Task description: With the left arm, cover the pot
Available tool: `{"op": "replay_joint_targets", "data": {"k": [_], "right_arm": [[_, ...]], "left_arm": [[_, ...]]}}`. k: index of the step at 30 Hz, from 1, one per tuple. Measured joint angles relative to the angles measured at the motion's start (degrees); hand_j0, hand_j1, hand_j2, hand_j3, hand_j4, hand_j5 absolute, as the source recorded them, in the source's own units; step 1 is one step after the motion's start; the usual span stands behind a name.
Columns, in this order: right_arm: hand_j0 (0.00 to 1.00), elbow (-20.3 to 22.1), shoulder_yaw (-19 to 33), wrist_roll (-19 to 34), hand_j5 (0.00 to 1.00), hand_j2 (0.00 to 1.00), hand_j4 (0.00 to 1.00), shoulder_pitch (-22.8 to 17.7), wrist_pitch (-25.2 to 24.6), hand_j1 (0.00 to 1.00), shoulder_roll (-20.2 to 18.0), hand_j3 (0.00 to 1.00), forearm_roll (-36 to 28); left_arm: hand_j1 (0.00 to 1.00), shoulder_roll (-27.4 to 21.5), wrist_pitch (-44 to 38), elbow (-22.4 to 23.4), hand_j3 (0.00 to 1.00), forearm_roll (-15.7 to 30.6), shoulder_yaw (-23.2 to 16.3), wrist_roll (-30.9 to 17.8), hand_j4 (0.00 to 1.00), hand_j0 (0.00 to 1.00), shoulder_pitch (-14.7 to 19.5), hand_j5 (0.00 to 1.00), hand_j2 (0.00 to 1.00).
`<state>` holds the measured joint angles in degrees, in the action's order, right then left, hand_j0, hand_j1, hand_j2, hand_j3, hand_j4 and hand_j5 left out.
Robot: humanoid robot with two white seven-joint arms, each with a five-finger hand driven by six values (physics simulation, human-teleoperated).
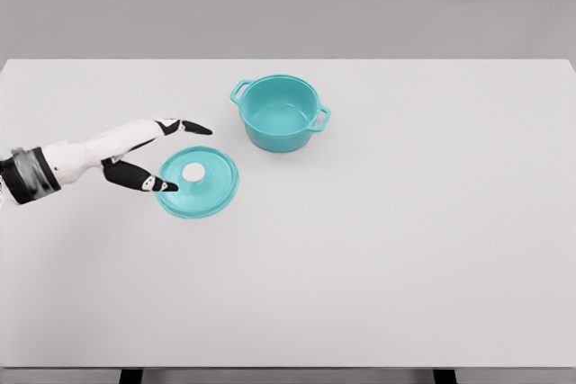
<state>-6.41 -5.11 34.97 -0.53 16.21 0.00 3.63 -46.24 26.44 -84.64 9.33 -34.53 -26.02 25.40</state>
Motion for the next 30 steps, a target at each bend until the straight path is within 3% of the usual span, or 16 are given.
{"op": "replay_joint_targets", "data": {"k": [11, 30], "right_arm": [[1.00, 0.0, 0.0, 0.0, 1.00, 1.00, 1.00, 0.0, 0.0, 1.00, 0.0, 1.00, 0.0], [1.00, 0.0, 0.0, 0.0, 1.00, 1.00, 1.00, 0.0, 0.0, 1.00, 0.0, 1.00, 0.0]], "left_arm": [[0.77, 3.0, -0.2, 3.5, 0.77, -1.3, -2.6, 0.0, 0.77, 0.77, 1.5, 0.77, 0.77], [0.77, 3.9, -0.2, 8.6, 0.77, -2.1, -3.0, 0.1, 0.77, 0.77, 2.8, 0.77, 0.77]]}}
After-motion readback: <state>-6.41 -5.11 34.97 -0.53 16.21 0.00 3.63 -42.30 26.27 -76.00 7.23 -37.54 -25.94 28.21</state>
